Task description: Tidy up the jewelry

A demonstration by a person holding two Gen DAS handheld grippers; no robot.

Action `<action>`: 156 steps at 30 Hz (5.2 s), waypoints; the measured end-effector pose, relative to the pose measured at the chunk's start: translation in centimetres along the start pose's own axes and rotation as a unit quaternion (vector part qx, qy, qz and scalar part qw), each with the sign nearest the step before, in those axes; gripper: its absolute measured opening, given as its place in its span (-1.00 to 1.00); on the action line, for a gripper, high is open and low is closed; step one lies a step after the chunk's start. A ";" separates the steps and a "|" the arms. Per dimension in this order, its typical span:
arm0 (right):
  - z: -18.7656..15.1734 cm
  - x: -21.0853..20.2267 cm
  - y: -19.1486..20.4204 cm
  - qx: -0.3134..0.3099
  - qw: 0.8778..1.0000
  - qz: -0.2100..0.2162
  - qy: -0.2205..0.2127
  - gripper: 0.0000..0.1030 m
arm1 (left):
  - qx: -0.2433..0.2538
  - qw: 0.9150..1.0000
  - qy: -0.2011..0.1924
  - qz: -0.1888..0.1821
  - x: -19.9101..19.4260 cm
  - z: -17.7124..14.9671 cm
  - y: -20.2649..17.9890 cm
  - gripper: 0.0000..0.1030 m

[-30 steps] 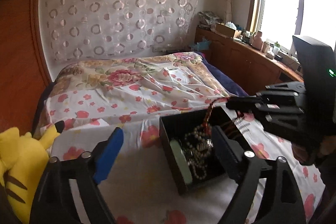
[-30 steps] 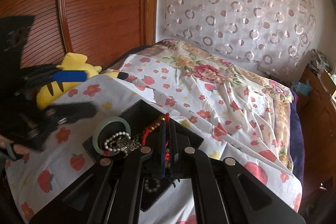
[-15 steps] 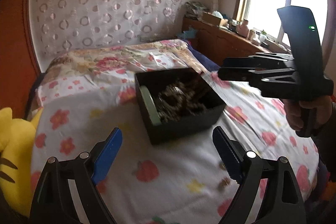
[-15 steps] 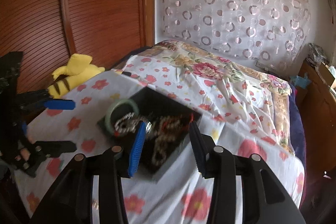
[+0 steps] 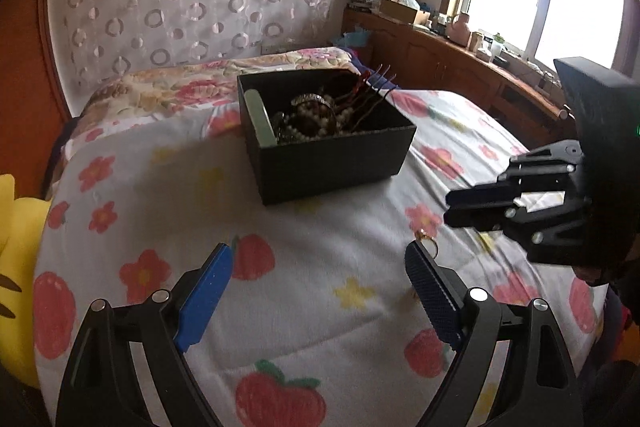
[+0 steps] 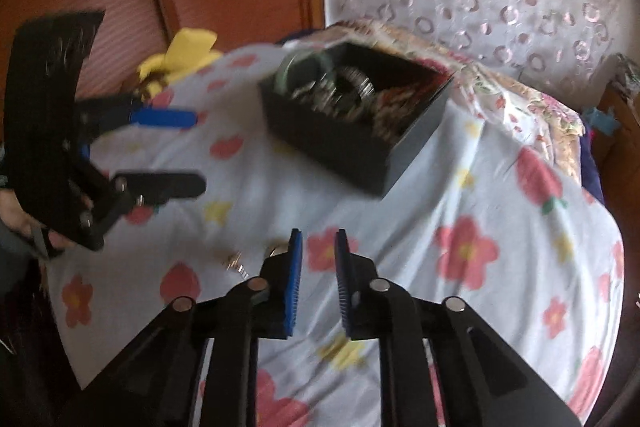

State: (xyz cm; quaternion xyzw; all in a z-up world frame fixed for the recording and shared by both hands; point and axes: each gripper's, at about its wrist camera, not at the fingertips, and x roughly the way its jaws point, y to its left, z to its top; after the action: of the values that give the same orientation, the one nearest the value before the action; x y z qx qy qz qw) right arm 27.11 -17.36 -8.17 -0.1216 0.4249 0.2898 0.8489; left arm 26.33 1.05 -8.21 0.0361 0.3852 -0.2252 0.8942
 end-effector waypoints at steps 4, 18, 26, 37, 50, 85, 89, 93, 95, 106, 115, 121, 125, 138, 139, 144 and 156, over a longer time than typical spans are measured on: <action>-0.6 1.1 0.7 0.004 1.000 0.009 0.016 -0.74 | -0.002 1.000 0.003 0.005 -0.1 -0.4 0.2 0.64; -0.2 2.3 1.6 -0.013 0.999 0.004 0.041 -0.89 | -0.002 1.000 0.008 0.006 -0.5 -1.3 0.1 0.64; -1.2 0.5 0.8 -0.010 1.000 -0.009 0.027 -0.89 | 0.019 0.999 0.027 -0.024 0.5 -1.4 -2.4 0.64; -2.8 -1.5 -1.5 0.020 0.999 -0.021 0.015 -0.89 | 0.051 0.996 0.062 -0.044 2.9 -1.4 -5.3 -0.39; -3.4 -1.4 -2.3 0.026 0.999 -0.022 0.016 -0.89 | 0.072 0.994 0.069 -0.048 3.1 -1.4 -6.9 -0.57; 7.6 -3.5 -4.5 0.012 0.996 -0.033 -0.082 -0.89 | 0.031 0.999 -0.030 0.021 3.0 10.7 0.3 -0.89; 9.0 -2.2 -5.3 0.012 0.996 -0.033 -0.082 -0.89 | 0.026 0.999 -0.031 0.026 4.3 11.9 1.1 -0.89; 10.1 -0.7 -5.8 0.010 0.996 -0.035 -0.077 -0.89 | 0.025 0.999 -0.034 0.030 4.9 12.5 1.4 -0.89; 10.5 0.0 -6.1 0.009 0.997 -0.035 -0.074 -0.89 | 0.025 0.999 -0.034 0.032 5.2 12.7 1.6 -0.89; 11.9 2.6 -7.1 0.017 0.997 -0.031 -0.068 -0.88 | 0.007 0.998 -0.033 0.049 6.2 12.9 2.9 -0.35; 11.2 1.5 -6.7 0.030 0.995 -0.044 -0.084 -0.88 | -0.018 0.996 -0.061 0.068 2.6 11.3 3.3 0.41; 7.6 -3.8 -4.3 0.052 0.987 -0.065 -0.136 0.24 | -0.032 0.991 -0.095 0.084 -2.1 8.9 1.3 0.80; 4.9 -7.0 -2.5 0.061 0.984 -0.070 -0.154 0.41 | -0.035 0.988 -0.115 0.101 -5.8 7.3 -1.3 0.86; -1.8 -16.3 2.1 0.100 0.960 -0.113 -0.235 0.96 | -0.030 0.976 -0.152 0.151 -12.9 3.0 -7.0 0.86; -2.3 -16.8 2.5 0.103 0.959 -0.124 -0.235 0.96 | -0.029 0.976 -0.153 0.155 -13.3 2.7 -7.4 0.86; -4.2 -18.1 4.2 0.130 0.948 -0.171 -0.235 0.96 | -0.031 0.972 -0.159 0.169 -15.1 0.8 -8.9 0.87; -9.7 -19.3 7.4 0.178 0.934 -0.198 -0.237 0.96 | -0.044 0.967 -0.158 0.197 -17.7 -5.0 -11.6 0.86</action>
State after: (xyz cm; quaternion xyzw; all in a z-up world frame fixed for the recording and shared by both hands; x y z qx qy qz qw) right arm 7.34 -23.28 1.50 0.0222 0.2232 0.0560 0.9729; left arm 7.28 -1.51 2.04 0.0355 0.2344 -0.0302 0.9710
